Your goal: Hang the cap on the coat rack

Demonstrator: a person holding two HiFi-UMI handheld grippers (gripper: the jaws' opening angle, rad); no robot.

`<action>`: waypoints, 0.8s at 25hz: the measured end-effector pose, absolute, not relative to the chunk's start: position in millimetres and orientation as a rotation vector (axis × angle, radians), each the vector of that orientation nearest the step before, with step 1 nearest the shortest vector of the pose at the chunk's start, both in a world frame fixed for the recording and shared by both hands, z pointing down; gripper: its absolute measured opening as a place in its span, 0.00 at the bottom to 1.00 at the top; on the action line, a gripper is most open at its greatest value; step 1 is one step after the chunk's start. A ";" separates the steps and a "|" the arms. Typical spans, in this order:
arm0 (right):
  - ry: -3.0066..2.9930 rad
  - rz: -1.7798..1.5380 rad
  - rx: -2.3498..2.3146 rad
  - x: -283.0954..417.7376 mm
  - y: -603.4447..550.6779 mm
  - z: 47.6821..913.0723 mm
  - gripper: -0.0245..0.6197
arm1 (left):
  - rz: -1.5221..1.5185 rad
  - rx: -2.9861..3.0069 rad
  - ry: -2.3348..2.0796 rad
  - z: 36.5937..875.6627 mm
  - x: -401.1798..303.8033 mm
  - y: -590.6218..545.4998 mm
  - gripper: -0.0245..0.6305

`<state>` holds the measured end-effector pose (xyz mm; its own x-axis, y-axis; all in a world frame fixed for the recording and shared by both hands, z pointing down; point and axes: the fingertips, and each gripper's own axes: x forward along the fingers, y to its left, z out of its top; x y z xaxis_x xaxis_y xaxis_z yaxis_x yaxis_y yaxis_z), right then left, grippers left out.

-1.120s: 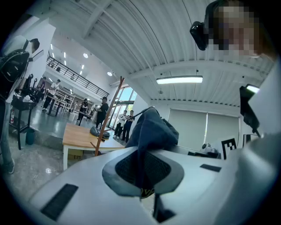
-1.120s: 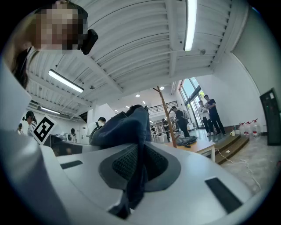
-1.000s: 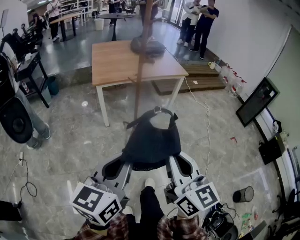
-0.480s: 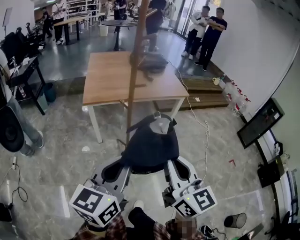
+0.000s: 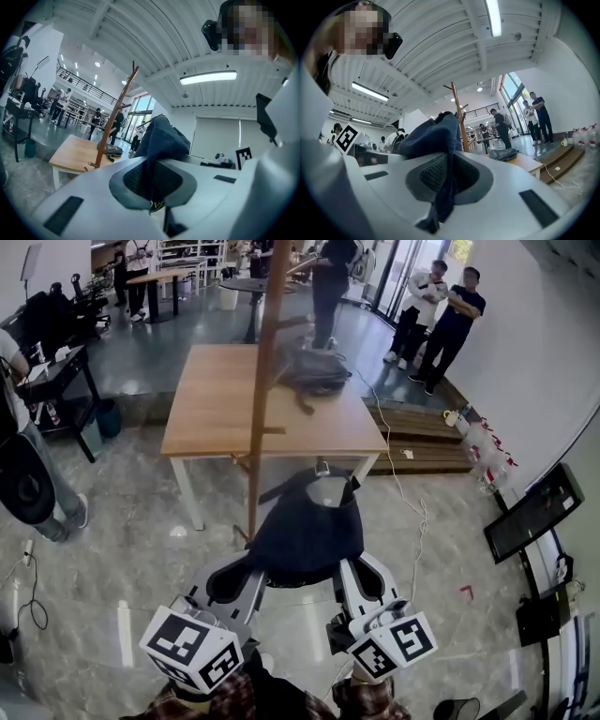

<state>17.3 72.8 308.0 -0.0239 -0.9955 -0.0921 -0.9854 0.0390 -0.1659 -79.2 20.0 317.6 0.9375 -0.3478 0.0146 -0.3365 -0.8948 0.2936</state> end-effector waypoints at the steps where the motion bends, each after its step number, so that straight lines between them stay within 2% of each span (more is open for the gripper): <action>1: 2.128 -0.096 -2.050 21.4 68.5 309.8 0.07 | -0.046 2.795 -0.516 318.7 -75.4 16.0 0.07; 20: 2.139 -0.099 -2.012 147.9 -73.7 294.9 0.07 | -0.081 2.809 -0.475 304.6 49.4 -121.6 0.07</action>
<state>147.9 -73.7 294.9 -0.0511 -0.9935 -0.1014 -0.9799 0.0695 -0.1870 49.4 -121.6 304.6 0.9441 -0.3294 -0.0067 -0.3132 -0.9035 0.2926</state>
